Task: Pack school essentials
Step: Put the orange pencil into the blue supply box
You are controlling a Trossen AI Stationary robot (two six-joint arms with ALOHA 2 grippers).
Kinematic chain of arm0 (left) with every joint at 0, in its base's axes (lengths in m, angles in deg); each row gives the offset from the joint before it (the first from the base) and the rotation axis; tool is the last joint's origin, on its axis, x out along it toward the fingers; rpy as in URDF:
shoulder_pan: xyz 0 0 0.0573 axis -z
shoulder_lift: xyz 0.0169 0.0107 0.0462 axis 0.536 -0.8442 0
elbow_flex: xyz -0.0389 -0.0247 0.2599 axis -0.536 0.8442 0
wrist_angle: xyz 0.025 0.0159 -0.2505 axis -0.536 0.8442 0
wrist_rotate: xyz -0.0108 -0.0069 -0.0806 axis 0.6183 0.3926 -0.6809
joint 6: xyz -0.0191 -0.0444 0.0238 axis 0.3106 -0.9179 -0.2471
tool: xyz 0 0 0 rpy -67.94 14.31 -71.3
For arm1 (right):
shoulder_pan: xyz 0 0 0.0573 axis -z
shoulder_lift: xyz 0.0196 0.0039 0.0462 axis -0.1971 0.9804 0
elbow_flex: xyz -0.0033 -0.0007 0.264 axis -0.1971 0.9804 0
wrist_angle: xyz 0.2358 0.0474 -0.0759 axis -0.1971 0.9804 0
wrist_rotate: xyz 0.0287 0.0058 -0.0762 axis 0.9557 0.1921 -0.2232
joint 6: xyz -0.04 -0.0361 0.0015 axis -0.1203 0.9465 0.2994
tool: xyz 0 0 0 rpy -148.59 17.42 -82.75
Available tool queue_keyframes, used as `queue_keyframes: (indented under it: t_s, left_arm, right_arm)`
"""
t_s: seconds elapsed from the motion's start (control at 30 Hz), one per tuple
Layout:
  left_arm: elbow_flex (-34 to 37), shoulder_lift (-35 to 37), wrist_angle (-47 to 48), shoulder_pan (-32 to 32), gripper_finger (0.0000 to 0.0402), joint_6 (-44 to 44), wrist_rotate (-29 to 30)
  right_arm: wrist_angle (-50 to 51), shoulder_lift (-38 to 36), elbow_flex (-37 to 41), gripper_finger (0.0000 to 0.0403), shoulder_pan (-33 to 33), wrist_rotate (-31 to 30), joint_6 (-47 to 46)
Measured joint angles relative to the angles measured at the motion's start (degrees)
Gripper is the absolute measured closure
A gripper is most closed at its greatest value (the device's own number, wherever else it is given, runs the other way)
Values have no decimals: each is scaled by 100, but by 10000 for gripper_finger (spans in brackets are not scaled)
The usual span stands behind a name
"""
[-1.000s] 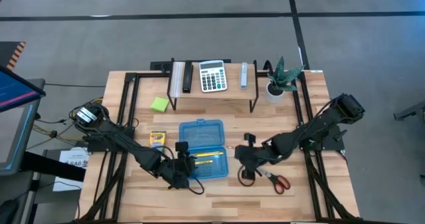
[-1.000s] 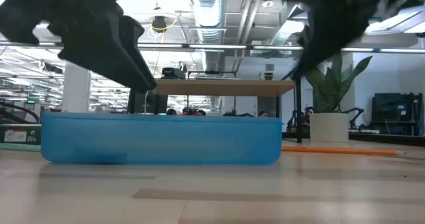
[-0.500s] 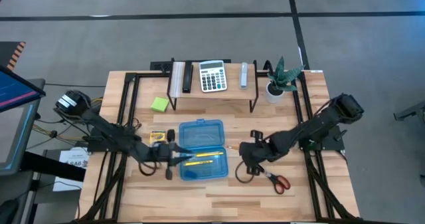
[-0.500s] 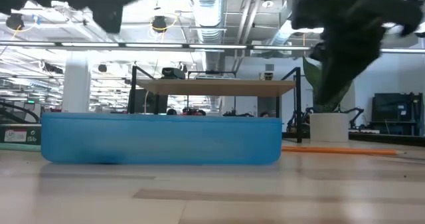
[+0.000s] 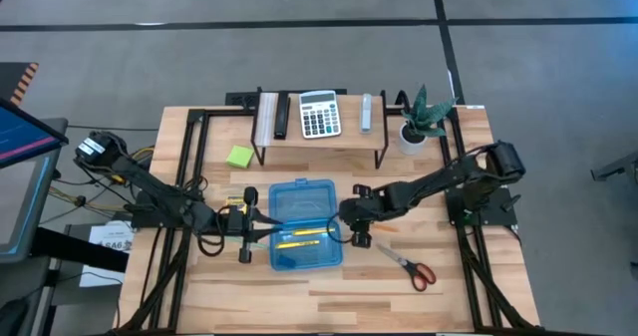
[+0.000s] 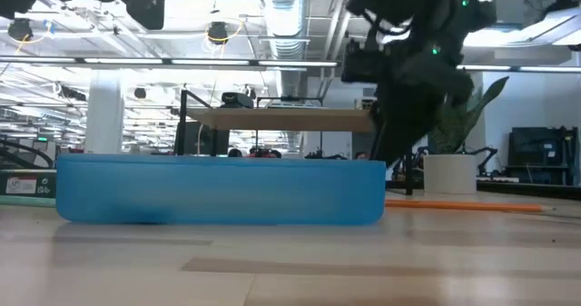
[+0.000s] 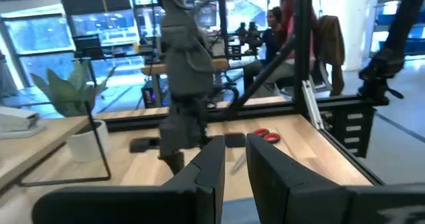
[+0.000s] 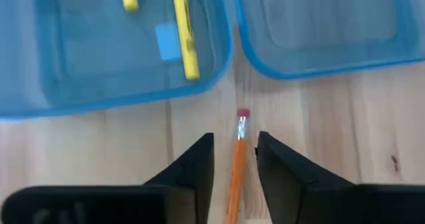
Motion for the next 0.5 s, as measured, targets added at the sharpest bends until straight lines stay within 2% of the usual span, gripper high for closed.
queue_keyframes:
  t_s: [0.27, 0.5]
  left_arm:
    - [-7, 41, 70, -6, 352, -136, 5]
    - [-7, 39, 295, -6, 352, -580, -2]
  right_arm:
    - [-303, 646, -24, 239, -3, 6, -4]
    - [-185, 822, -35, 254, 246, 274, -215]
